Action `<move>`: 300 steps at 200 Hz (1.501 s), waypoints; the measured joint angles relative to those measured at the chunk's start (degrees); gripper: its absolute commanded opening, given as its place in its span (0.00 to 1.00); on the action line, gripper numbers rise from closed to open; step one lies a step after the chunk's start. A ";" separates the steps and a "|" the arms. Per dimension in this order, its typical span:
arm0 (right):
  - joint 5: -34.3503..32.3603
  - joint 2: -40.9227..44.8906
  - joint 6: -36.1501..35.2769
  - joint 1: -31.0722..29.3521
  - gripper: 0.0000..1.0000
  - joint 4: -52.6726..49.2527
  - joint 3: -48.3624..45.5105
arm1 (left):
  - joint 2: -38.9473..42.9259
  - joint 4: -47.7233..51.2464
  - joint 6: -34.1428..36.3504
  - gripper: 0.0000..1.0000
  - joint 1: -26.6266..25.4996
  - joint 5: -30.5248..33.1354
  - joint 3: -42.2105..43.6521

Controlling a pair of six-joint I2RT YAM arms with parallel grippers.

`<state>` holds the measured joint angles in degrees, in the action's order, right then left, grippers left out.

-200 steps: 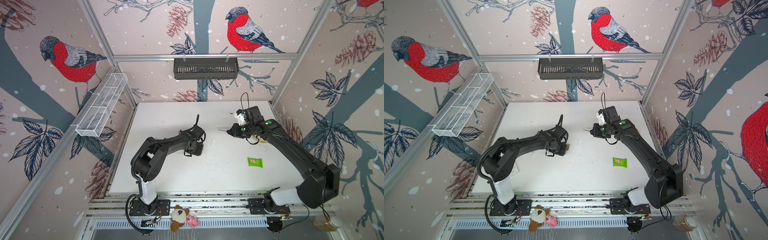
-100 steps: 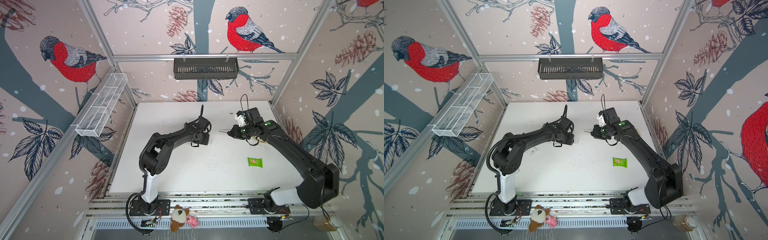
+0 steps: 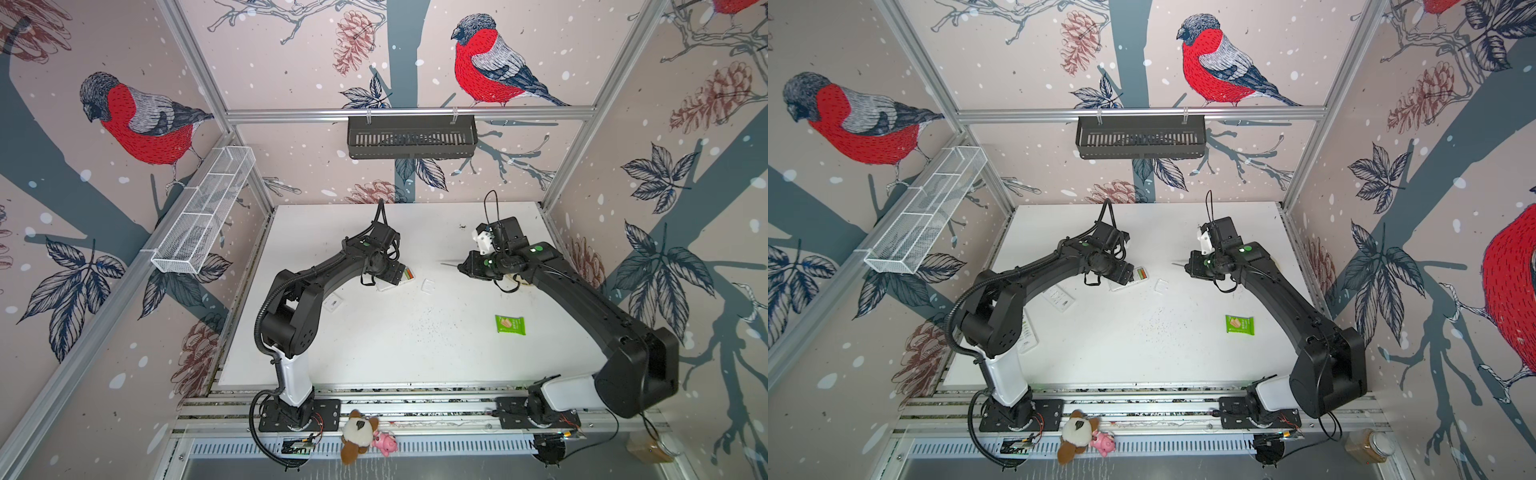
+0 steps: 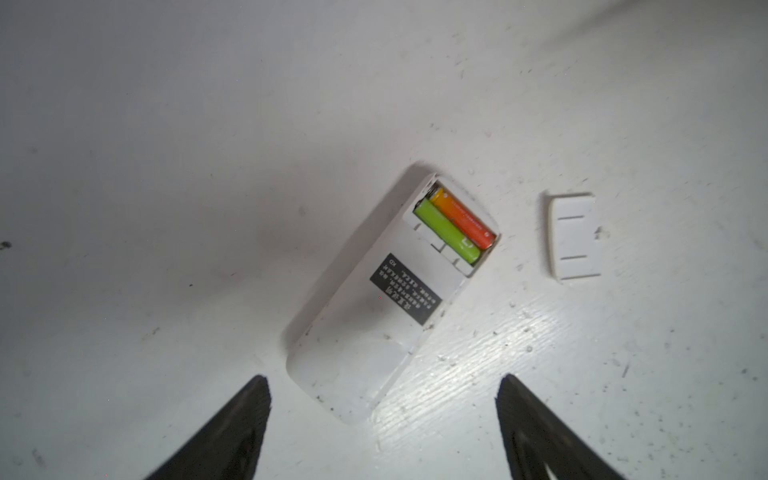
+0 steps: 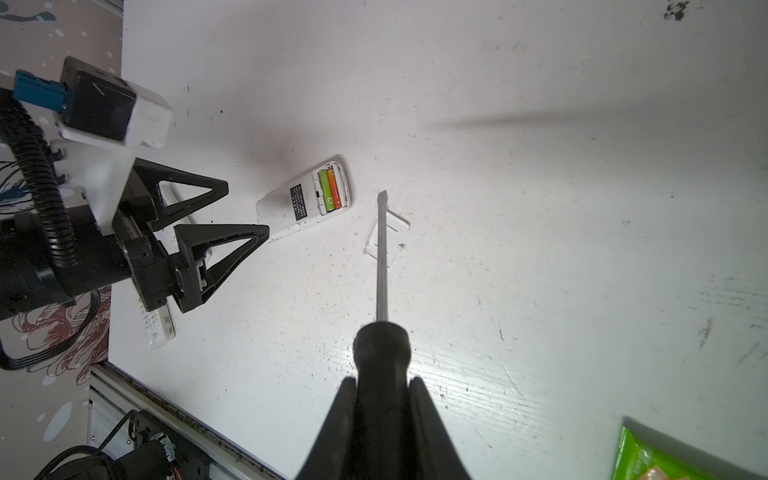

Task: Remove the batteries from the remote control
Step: 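Lower the left gripper onto the white remote while the right holds the screwdriver above, then grasp the remote's end with the left gripper and pin it to the table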

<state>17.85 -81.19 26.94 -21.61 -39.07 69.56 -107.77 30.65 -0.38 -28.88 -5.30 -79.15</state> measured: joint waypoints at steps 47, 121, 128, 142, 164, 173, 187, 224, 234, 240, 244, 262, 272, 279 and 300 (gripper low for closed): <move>0.26 -1.44 0.02 -1.38 0.01 0.22 0.92 | -4.20 0.59 6.88 0.86 1.46 -1.51 -0.70; 0.72 -3.80 0.09 -3.76 0.01 0.39 2.67 | -5.09 -0.22 9.79 0.81 3.17 -2.16 3.56; 0.79 -4.20 0.09 -3.96 0.01 0.46 2.99 | -5.03 -0.94 9.84 0.79 3.15 -2.01 3.98; 0.90 -4.94 0.09 -4.39 0.01 0.57 3.61 | -4.90 -2.23 9.92 0.77 3.15 -1.68 4.76; 1.09 -6.19 0.09 -5.31 0.01 0.59 4.52 | -4.83 -4.48 10.67 0.76 3.15 -1.66 5.57; 1.11 -6.58 0.09 -5.51 0.01 0.61 4.74 | -4.74 -4.85 10.71 0.76 3.15 -1.73 5.86; 1.18 -7.06 0.09 -5.77 0.01 0.63 4.90 | -4.68 -5.53 10.91 0.76 3.15 -1.79 6.12; 1.25 -7.50 0.09 -5.97 0.01 0.61 4.92 | -5.18 -8.04 12.00 0.76 3.15 -3.50 5.97; 1.25 -7.52 0.09 -5.97 0.01 0.61 5.01 | -5.27 -8.52 12.28 0.76 2.99 -3.78 5.97; 1.25 -7.54 0.09 -5.97 0.01 0.61 5.09 | -5.27 -8.79 12.33 0.76 2.86 -3.91 5.99; 1.25 -7.58 0.09 -5.97 0.01 0.61 5.11 | -5.29 -8.98 12.35 0.76 2.75 -3.93 6.05; 1.25 -7.78 0.07 -5.95 0.01 0.61 5.14 | -5.29 -9.77 12.55 0.76 2.29 -4.44 6.43; 1.25 -7.82 0.07 -5.95 0.01 0.61 5.14 | -5.18 -10.51 12.76 0.76 1.99 -5.11 6.78; 1.25 -7.82 0.07 -5.95 0.01 0.61 5.14 | -5.09 -10.67 12.79 0.76 1.66 -5.42 6.93; 1.25 -7.98 0.02 -5.95 0.01 0.61 5.16 | -4.76 -10.62 13.44 0.75 0.11 -6.71 7.37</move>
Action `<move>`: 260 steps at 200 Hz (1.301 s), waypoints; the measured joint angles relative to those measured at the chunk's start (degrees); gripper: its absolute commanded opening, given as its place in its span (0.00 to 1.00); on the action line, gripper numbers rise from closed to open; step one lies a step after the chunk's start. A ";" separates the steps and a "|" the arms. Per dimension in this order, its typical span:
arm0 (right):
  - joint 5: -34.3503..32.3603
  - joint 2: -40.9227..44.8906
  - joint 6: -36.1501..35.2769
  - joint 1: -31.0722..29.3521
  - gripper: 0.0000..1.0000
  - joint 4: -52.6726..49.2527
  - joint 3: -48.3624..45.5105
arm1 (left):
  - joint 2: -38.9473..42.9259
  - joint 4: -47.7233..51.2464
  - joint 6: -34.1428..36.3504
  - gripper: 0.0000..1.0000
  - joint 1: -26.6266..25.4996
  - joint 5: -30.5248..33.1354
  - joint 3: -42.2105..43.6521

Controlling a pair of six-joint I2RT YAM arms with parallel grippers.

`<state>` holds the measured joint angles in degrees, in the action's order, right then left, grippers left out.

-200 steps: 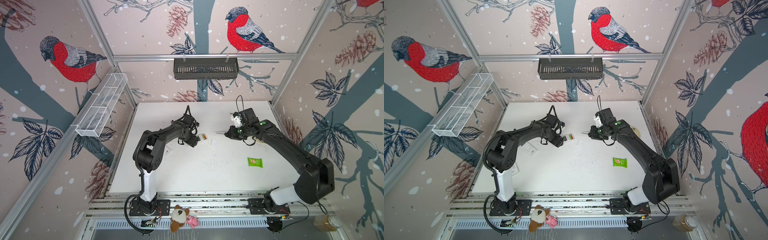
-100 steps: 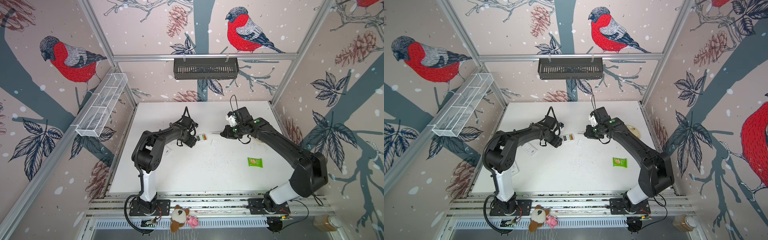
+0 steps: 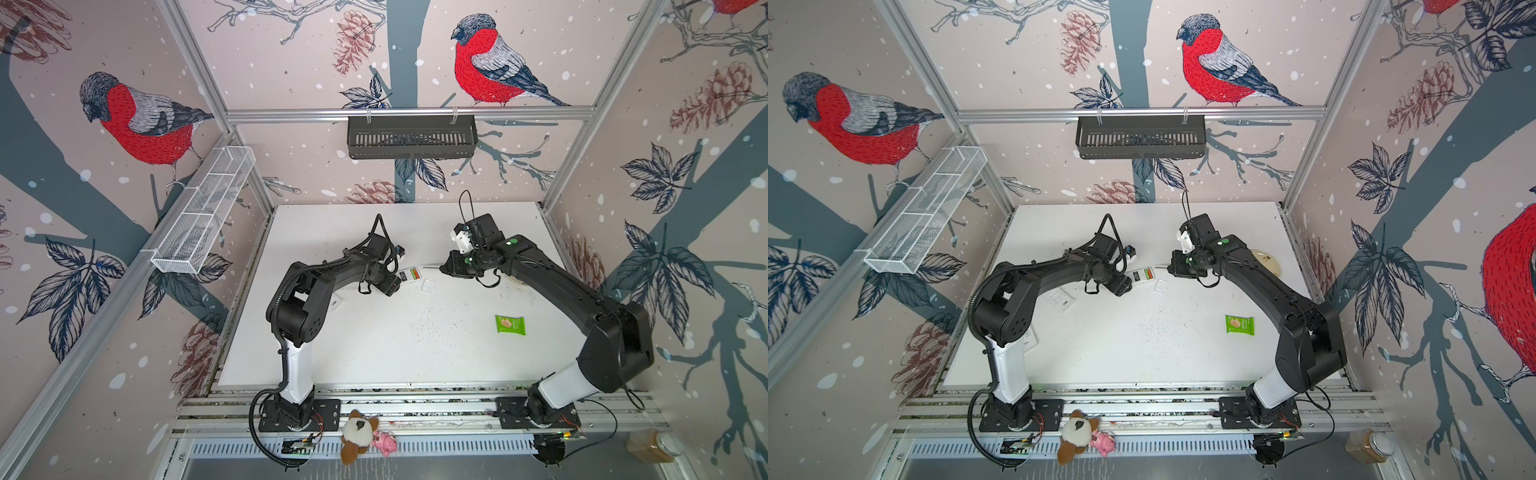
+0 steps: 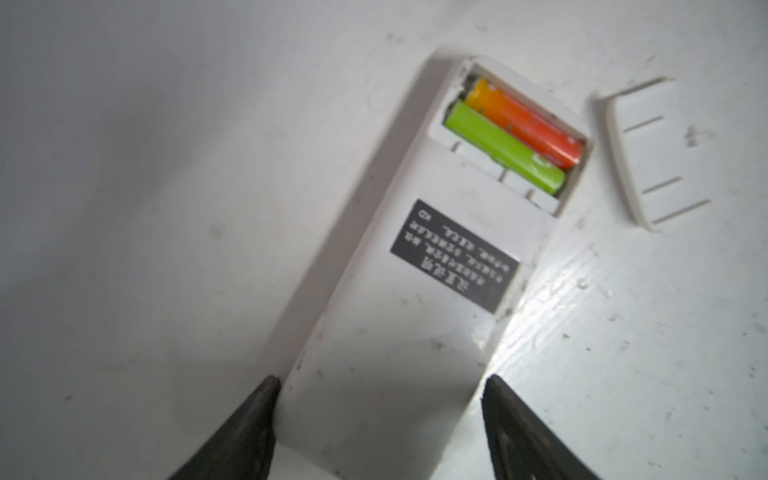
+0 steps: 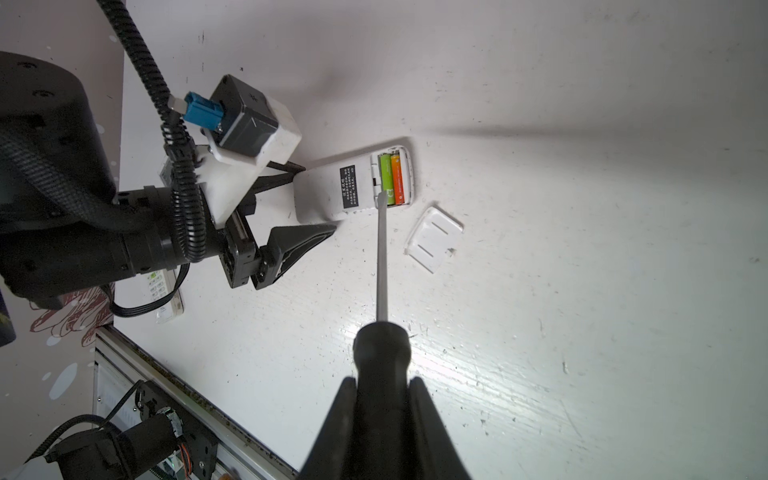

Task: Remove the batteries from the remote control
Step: 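Grasp the remote's end with the left gripper and pin it to the table, then insert the screwdriver tip beside the green battery with the right gripper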

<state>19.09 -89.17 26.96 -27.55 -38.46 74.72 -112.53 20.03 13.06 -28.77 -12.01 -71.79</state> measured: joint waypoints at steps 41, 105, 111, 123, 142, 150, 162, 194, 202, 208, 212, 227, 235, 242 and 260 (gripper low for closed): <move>0.00 -0.28 -0.20 0.15 0.01 0.00 -0.02 | 0.24 -0.04 0.48 0.74 -1.36 -1.99 0.39; 0.00 0.09 -0.20 0.50 0.01 -0.07 -0.57 | 1.95 -2.47 0.22 0.64 -1.49 -1.79 3.56; 0.00 0.17 -0.20 0.52 0.01 -0.07 -0.61 | 2.38 -2.82 0.20 0.62 -1.51 -1.75 4.24; 0.00 0.24 -0.26 0.59 0.01 -0.07 -0.61 | 3.10 -3.41 0.09 0.57 -1.62 -1.44 5.38; -0.04 0.07 -0.79 0.59 0.01 -0.59 -0.46 | 3.74 -4.63 -0.24 0.53 -1.95 -0.85 6.54; -0.15 -0.26 -1.51 0.55 0.01 -1.18 -0.13 | 3.91 -5.03 -0.94 0.52 -2.21 -0.44 6.88; -0.68 -1.07 -1.77 0.33 0.01 -2.43 0.76 | 4.15 -5.57 -1.18 0.51 -2.69 0.35 7.32; -1.11 -2.71 -3.17 -0.24 0.01 -4.61 2.99 | 4.68 -7.13 -1.25 0.44 -3.89 2.10 8.35; -1.31 -3.02 -3.28 -0.33 0.01 -5.20 3.45 | 4.96 -7.61 -1.22 0.42 -4.17 2.78 8.76; -1.44 -3.30 -3.34 -0.44 0.01 -5.62 3.78 | 5.25 -8.15 -1.18 0.40 -4.39 3.28 9.22; -1.53 -3.56 -3.37 -0.50 0.01 -5.90 4.07 | 5.51 -8.50 -1.16 0.38 -4.57 3.34 9.62; -1.73 -4.66 -3.72 -0.92 0.01 -6.97 5.40 | 6.58 -9.25 -0.74 0.32 -5.25 3.76 11.08; -1.77 -5.27 -4.35 -1.29 0.01 -7.65 6.27 | 7.30 -9.49 -0.33 0.30 -5.73 4.59 11.91; -2.05 -5.92 -4.48 -1.73 0.01 -8.37 7.23 | 8.02 -10.12 0.46 0.28 -6.27 5.03 12.74; -2.91 -7.82 -4.96 -2.91 0.01 -10.23 9.68 | 9.97 -11.56 2.25 0.23 -7.78 7.56 15.45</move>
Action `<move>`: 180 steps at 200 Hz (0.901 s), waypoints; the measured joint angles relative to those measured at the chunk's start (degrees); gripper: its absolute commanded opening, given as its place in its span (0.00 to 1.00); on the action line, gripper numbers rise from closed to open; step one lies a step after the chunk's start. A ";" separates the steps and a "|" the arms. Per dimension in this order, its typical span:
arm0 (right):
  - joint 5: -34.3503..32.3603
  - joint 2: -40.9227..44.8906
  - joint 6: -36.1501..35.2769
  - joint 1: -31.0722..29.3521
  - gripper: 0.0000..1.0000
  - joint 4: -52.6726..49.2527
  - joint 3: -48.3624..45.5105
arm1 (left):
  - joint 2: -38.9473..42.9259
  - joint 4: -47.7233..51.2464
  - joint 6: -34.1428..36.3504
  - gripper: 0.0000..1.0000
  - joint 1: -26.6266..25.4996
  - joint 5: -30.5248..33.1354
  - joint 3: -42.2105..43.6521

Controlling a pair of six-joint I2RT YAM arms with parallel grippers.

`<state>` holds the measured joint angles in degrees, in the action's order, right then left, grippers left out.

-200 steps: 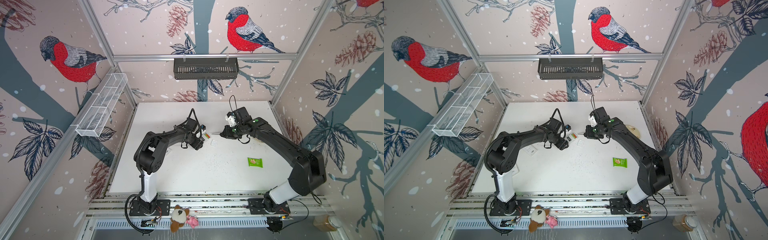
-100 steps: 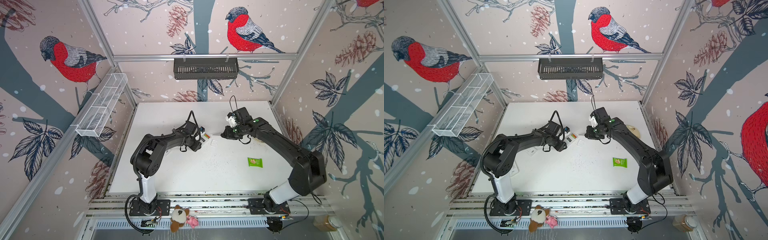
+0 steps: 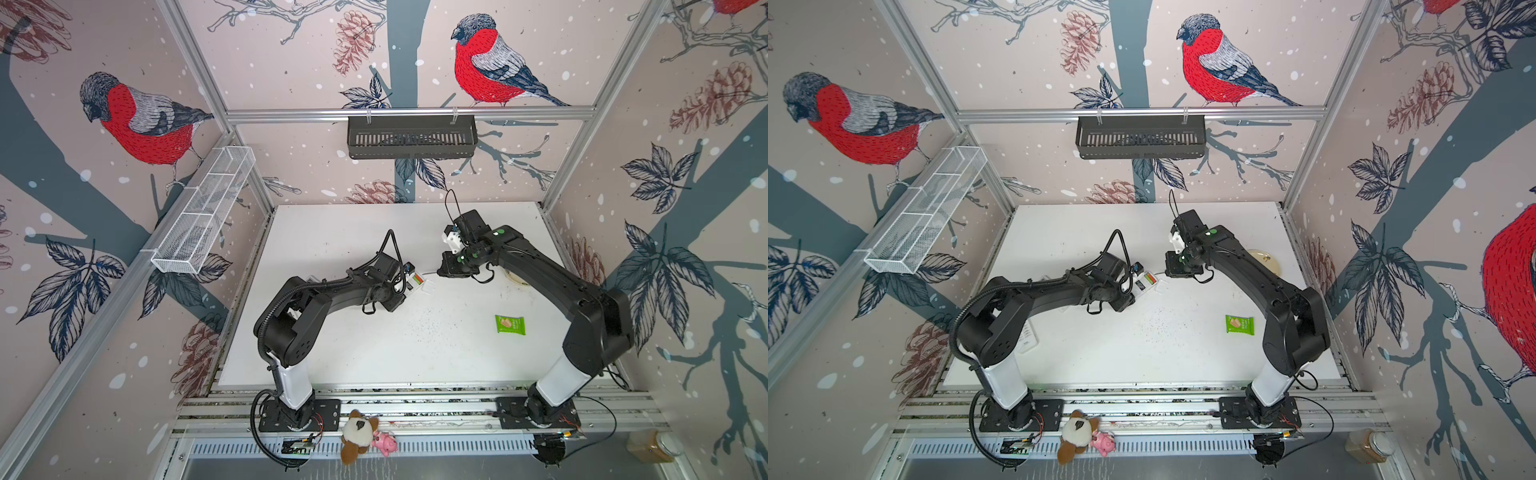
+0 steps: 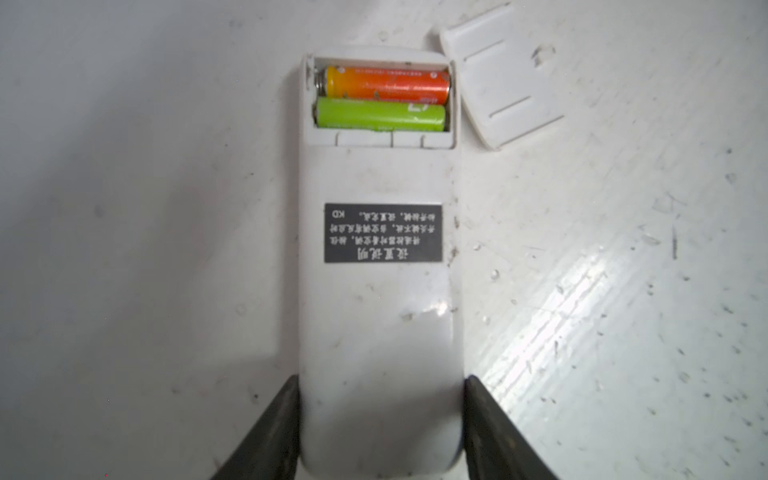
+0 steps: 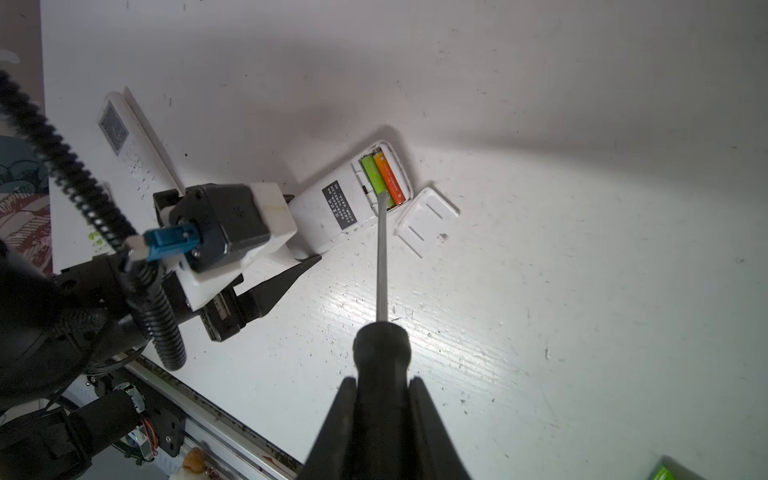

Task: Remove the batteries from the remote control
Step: 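Insert the screwdriver tip beside the green battery with the right gripper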

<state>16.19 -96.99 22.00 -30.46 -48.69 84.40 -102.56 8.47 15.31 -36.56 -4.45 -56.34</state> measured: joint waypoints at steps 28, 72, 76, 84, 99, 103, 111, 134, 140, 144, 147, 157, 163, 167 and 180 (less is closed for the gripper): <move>-1.55 -2.97 -1.18 -1.68 0.01 -3.45 3.23 | 0.98 -1.68 1.95 0.15 -1.49 3.41 1.53; -3.58 -4.94 -2.40 -2.91 0.01 -7.30 5.75 | 1.68 -2.78 4.15 0.08 -2.69 8.24 2.38; -3.78 -5.09 -2.47 -2.97 0.01 -7.54 5.97 | 1.73 -2.84 4.20 0.07 -2.78 8.59 2.45; -4.26 -5.40 -2.49 -3.13 0.01 -8.07 6.38 | 1.79 -2.93 4.33 0.06 -2.99 9.18 2.54; -4.39 -5.84 -2.67 -3.41 0.01 -8.31 6.78 | 1.95 -2.89 4.59 0.01 -3.13 9.53 2.67; -4.39 -5.95 -2.67 -3.48 0.01 -8.28 6.84 | 2.01 -2.86 4.59 0.00 -3.19 9.64 2.73; -4.42 -6.23 -2.69 -3.61 0.01 -8.33 7.06 | 2.01 -2.82 4.63 0.00 -3.26 9.88 2.73; -4.59 -7.04 -2.75 -3.85 0.01 -8.57 7.61 | 1.81 -2.73 4.85 0.00 -3.43 10.56 2.58; -4.66 -7.19 -2.75 -3.85 0.01 -8.61 7.69 | 1.68 -2.71 4.96 0.00 -3.52 10.60 2.38; -4.66 -7.28 -2.75 -3.87 0.01 -8.66 7.74 | 1.57 -2.73 4.98 0.00 -3.54 10.62 2.25; -4.63 -7.34 -2.78 -3.89 0.01 -8.66 7.74 | 1.49 -2.78 4.98 0.00 -3.54 10.64 2.19; -4.59 -7.48 -2.75 -3.98 0.01 -8.72 7.89 | 1.22 -2.82 5.01 0.00 -3.61 10.71 1.92; -4.55 -7.61 -2.75 -4.04 0.01 -8.72 8.02 | 1.11 -2.84 5.01 0.00 -3.63 10.73 1.79; -4.55 -7.72 -2.75 -4.07 0.01 -8.70 8.13 | 1.05 -2.82 5.01 0.00 -3.65 10.78 1.70; -4.55 -8.13 -2.73 -4.15 0.01 -8.66 8.35 | 0.85 -2.86 5.01 0.00 -3.67 10.88 1.55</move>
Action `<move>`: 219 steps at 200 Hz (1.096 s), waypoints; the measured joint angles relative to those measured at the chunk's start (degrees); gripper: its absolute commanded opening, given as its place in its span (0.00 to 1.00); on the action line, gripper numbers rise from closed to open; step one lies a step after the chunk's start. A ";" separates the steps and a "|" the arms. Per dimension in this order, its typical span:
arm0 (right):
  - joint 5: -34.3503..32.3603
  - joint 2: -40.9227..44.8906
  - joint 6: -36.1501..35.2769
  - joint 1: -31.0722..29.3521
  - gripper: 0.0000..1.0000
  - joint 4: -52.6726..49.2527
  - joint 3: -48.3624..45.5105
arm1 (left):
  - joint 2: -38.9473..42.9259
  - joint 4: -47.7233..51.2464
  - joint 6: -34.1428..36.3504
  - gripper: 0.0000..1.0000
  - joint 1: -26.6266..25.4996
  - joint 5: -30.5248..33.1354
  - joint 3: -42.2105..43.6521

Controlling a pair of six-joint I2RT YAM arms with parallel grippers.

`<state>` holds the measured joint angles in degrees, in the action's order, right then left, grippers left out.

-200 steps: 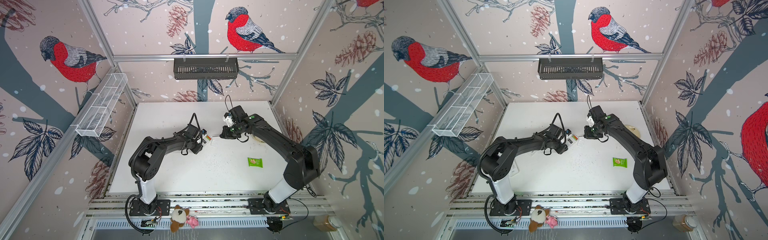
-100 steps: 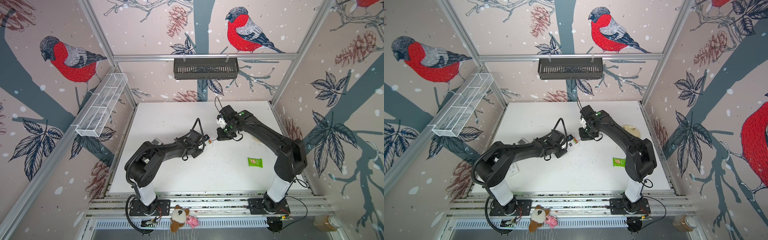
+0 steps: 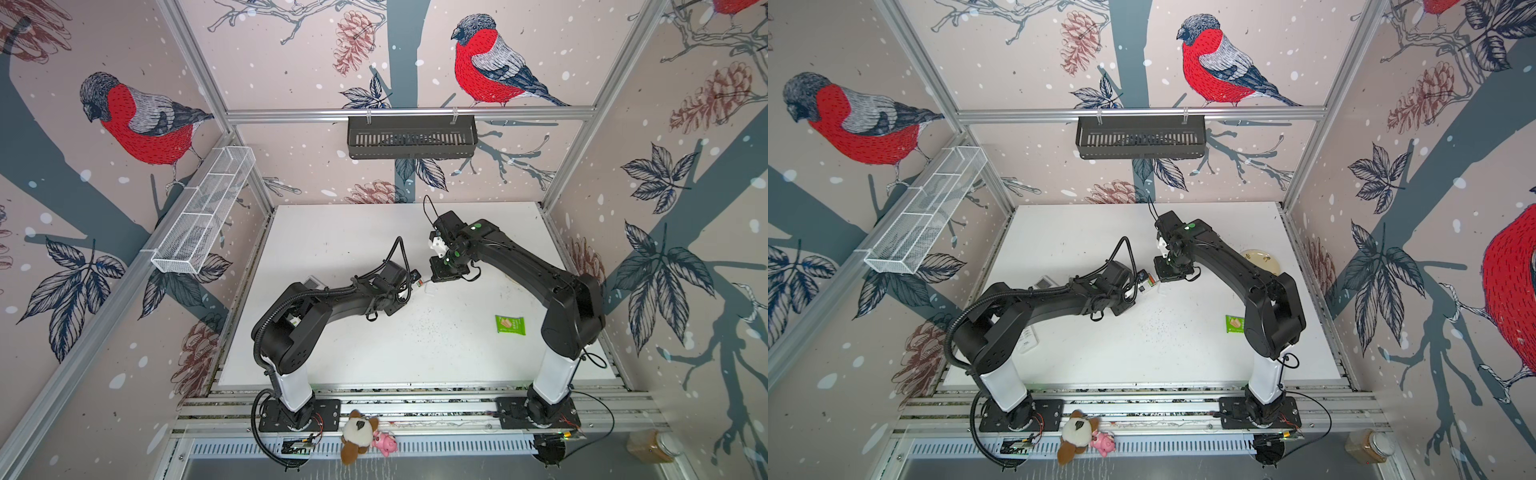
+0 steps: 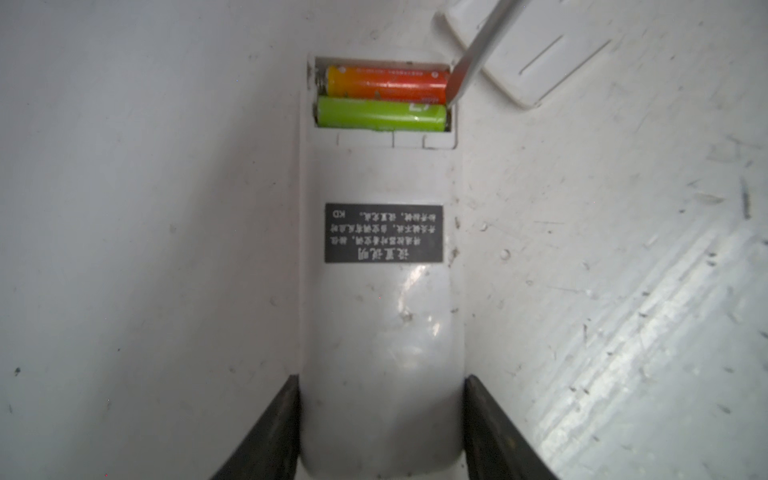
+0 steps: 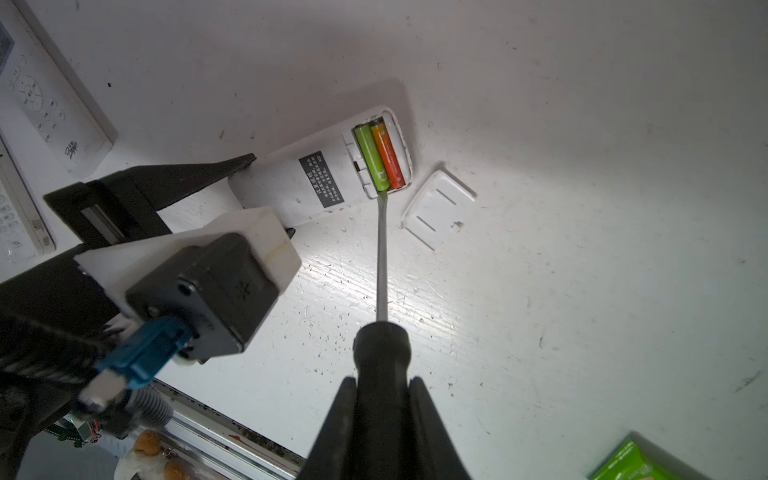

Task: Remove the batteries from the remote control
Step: 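Insert the screwdriver tip beside the green battery with the right gripper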

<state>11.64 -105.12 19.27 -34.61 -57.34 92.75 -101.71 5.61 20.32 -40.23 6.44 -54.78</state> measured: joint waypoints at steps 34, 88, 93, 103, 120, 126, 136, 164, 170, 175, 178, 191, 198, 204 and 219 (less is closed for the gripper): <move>0.02 -0.39 0.02 -0.17 0.01 -0.22 -0.02 | -0.04 -0.11 0.00 0.00 -0.07 -0.02 -0.02; 0.00 -0.72 0.02 -0.17 0.01 -0.20 -0.09 | -0.28 -0.33 0.02 0.00 -0.09 -0.07 -0.17; 0.00 -0.74 0.02 -0.17 0.01 -0.17 -0.09 | -0.28 -0.33 0.02 0.00 -0.09 -0.07 -0.20; -0.02 -0.76 0.02 -0.17 0.01 -0.02 -0.20 | -0.31 -0.31 0.02 0.00 -0.09 -0.20 -0.22; -0.02 -0.81 0.02 -0.17 0.01 0.26 -0.46 | -0.37 -0.13 0.02 0.00 -0.11 -0.22 -0.37; -0.02 -0.81 0.02 -0.17 0.01 0.37 -0.52 | -0.39 -0.07 0.00 0.00 -0.11 -0.24 -0.42; -0.02 -0.83 0.02 -0.17 0.01 0.55 -0.79 | -0.39 -0.07 -0.02 0.00 -0.11 -0.26 -0.42; -0.04 -0.59 0.04 -0.17 0.01 1.25 -1.84 | -0.35 -0.04 -0.09 0.00 -0.11 -0.37 -0.42; -0.07 -0.44 0.07 -0.17 0.01 1.53 -2.27 | -0.33 -0.04 -0.24 0.00 -0.11 -0.39 -0.42; -0.09 -0.31 0.07 -0.17 0.01 1.90 -2.64 | -0.33 -0.04 -0.46 0.00 -0.11 -0.37 -0.42; -0.15 -0.24 0.07 -0.20 0.01 2.10 -2.89 | -0.33 -0.04 -0.46 0.00 -0.11 -0.37 -0.42; -0.31 0.44 0.13 -0.31 0.01 3.48 -4.42 | -0.33 -0.02 -0.79 0.00 -0.09 -0.37 -0.46; -0.46 1.09 0.24 -0.39 0.01 4.39 -5.57 | -0.33 0.22 -0.90 0.00 -0.09 -0.44 -0.63; -0.59 1.86 0.33 -0.50 0.01 5.51 -7.04 | -0.33 0.52 -1.01 0.00 -0.09 -0.59 -0.79; -0.70 4.46 0.63 -0.63 0.01 9.57 -11.76 | -0.37 1.36 -1.55 0.00 0.04 -1.51 -1.29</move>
<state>10.94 -100.66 19.90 -35.24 -47.77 80.99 -102.08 6.96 18.76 -40.18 4.93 -56.07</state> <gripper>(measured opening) 0.219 0.566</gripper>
